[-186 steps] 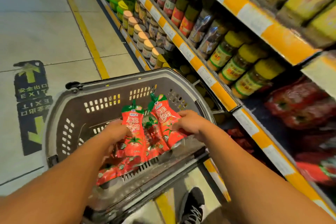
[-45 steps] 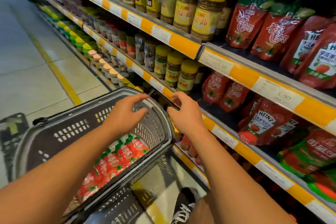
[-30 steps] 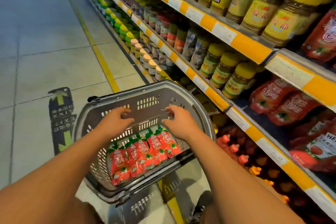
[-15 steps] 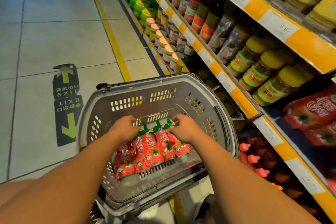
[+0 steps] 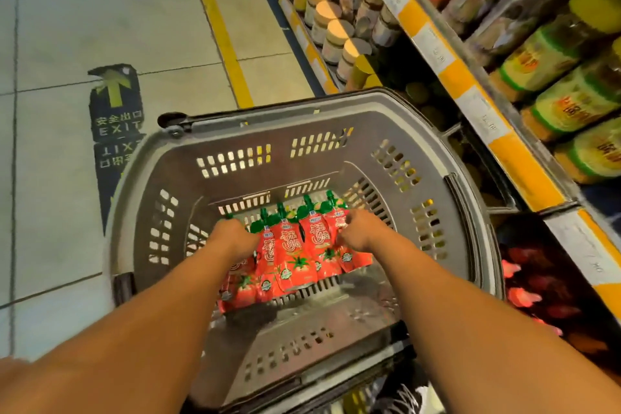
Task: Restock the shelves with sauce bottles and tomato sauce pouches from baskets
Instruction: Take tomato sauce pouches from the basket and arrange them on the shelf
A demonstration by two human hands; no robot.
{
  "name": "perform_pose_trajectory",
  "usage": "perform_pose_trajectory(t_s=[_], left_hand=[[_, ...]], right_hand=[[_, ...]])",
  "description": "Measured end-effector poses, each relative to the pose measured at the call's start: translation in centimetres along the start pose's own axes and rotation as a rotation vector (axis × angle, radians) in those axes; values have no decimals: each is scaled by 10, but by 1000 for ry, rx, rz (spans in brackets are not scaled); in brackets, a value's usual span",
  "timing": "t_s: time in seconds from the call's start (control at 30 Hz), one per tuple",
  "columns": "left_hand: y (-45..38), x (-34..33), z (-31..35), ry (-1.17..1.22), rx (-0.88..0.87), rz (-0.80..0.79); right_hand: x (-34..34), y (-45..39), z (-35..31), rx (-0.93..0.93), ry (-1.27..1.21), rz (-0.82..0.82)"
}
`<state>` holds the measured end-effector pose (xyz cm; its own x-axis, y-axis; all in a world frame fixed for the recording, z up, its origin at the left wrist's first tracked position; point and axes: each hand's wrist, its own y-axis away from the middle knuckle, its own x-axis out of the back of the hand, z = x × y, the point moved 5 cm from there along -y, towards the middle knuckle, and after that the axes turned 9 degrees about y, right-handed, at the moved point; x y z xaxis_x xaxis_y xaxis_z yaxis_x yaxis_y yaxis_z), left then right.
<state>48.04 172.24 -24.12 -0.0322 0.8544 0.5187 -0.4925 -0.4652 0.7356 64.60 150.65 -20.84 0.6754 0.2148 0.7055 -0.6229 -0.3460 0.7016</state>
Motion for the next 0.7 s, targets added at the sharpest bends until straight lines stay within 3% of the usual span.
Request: perform_pose_trajectory(t_s=[0.17, 0.37, 0.47, 0.7], left_hand=[[-17, -14, -10, 5, 144, 3], [-28, -39, -29, 291, 327, -47], [-33, -56, -40, 216, 358, -92], [-30, -63, -51, 75, 425, 20]], right_hand=[[-10, -35, 2, -6, 96, -91], [-27, -67, 12, -62, 45, -167], [-42, -67, 24, -110, -22, -234], [-63, -72, 37, -246, -310, -285]])
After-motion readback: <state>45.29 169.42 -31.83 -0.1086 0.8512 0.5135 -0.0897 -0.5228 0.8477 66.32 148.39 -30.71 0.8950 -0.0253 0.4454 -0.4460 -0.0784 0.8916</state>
